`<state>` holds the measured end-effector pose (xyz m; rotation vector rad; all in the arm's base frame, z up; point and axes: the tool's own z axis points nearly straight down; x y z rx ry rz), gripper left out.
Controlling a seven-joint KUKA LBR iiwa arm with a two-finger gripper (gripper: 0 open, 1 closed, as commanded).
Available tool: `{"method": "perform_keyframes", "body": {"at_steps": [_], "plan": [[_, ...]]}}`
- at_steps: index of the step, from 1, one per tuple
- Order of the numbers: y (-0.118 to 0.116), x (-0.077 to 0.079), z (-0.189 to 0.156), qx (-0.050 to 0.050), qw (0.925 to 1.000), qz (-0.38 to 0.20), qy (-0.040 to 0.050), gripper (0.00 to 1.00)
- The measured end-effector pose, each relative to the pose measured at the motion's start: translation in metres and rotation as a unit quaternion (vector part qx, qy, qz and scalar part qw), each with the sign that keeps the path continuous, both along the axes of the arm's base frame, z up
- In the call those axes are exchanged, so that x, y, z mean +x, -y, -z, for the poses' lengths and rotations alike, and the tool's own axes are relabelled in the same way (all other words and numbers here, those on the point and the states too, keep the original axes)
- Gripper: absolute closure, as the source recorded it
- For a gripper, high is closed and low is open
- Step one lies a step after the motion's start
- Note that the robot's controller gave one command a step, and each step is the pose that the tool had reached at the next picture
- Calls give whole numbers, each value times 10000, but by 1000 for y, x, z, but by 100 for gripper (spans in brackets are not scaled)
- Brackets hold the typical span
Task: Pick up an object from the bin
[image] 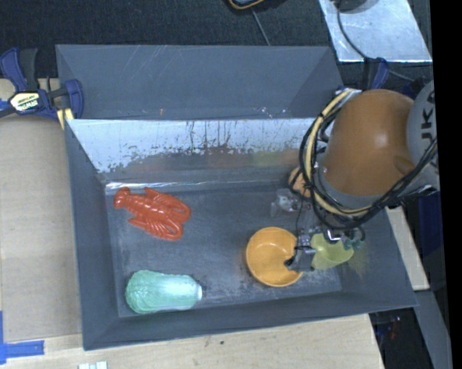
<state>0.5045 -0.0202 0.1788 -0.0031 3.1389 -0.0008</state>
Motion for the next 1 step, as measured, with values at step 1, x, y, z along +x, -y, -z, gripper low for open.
{"method": "perform_keyframes", "body": {"at_steps": [1], "plan": [[0, 0, 1, 0, 10000, 3, 1, 0]]}}
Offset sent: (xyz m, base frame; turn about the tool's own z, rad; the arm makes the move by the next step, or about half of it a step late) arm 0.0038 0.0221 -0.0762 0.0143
